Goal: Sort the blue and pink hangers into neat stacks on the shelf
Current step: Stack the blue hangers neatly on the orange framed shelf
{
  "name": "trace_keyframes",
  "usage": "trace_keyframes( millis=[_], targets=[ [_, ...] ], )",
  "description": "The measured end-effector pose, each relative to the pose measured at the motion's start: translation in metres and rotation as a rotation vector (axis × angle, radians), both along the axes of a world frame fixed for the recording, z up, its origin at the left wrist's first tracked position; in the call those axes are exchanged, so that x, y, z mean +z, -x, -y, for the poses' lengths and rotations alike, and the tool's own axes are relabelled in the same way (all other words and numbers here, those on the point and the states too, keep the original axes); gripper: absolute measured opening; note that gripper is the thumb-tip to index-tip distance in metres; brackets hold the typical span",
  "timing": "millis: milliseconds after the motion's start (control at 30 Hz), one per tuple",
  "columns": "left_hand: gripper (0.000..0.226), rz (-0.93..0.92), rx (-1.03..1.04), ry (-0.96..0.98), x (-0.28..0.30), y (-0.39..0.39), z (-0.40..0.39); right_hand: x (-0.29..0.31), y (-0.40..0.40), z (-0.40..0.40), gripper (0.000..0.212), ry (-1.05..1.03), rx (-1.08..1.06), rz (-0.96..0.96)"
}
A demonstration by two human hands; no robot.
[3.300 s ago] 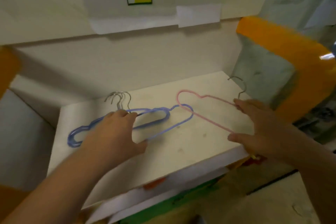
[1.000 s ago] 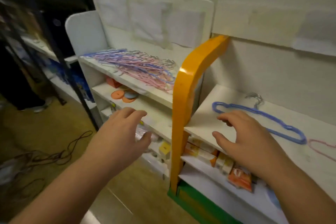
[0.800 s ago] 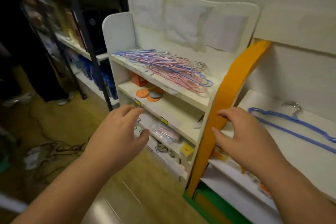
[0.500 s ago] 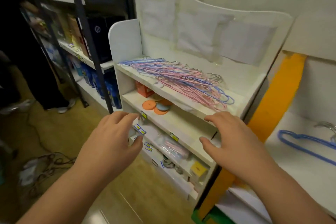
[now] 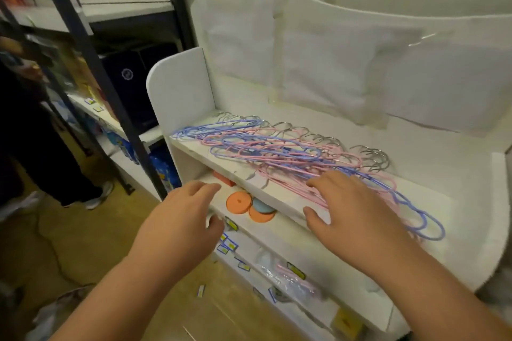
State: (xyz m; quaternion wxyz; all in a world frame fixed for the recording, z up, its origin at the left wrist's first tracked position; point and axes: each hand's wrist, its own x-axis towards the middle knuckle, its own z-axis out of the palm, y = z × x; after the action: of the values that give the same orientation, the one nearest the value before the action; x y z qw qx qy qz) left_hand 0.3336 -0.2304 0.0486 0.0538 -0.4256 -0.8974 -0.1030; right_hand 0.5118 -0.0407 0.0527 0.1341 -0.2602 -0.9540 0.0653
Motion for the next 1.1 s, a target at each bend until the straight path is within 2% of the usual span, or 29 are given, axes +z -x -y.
trace_keyframes(
  millis=[233, 367, 500, 600, 700, 867, 967, 1100],
  targets=[
    [0.052, 0.056, -0.198, 0.008, -0.022, 0.112, -0.077, -0.01, 0.085, -0.035, 0.033, -0.03, -0.145, 0.074],
    [0.049, 0.084, -0.324, 0.026, -0.031, 0.185, -0.122, -0.017, 0.135, -0.05, 0.032, 0.022, -0.254, 0.111],
    [0.044, 0.081, -0.424, 0.028, -0.04, 0.241, -0.156, -0.025, 0.18, -0.067, 0.044, 0.054, -0.312, 0.154],
    [0.045, 0.14, -0.492, 0.035, -0.049, 0.267, -0.175, -0.032, 0.208, -0.078, 0.066, 0.087, -0.281, 0.235],
    [0.044, 0.163, -0.521, 0.026, -0.055, 0.287, -0.187, -0.039, 0.231, -0.09, 0.084, 0.112, -0.225, 0.36],
    [0.042, 0.208, -0.51, -0.004, -0.062, 0.315, -0.195, -0.036, 0.247, -0.11, 0.08, 0.087, -0.171, 0.496],
    [0.047, 0.237, -0.422, -0.037, -0.064, 0.339, -0.194, -0.03, 0.249, -0.116, 0.082, 0.133, -0.154, 0.496],
    [0.062, 0.281, -0.438, 0.039, -0.065, 0.367, -0.195, -0.02, 0.245, -0.117, 0.084, 0.139, -0.171, 0.445]
  ],
)
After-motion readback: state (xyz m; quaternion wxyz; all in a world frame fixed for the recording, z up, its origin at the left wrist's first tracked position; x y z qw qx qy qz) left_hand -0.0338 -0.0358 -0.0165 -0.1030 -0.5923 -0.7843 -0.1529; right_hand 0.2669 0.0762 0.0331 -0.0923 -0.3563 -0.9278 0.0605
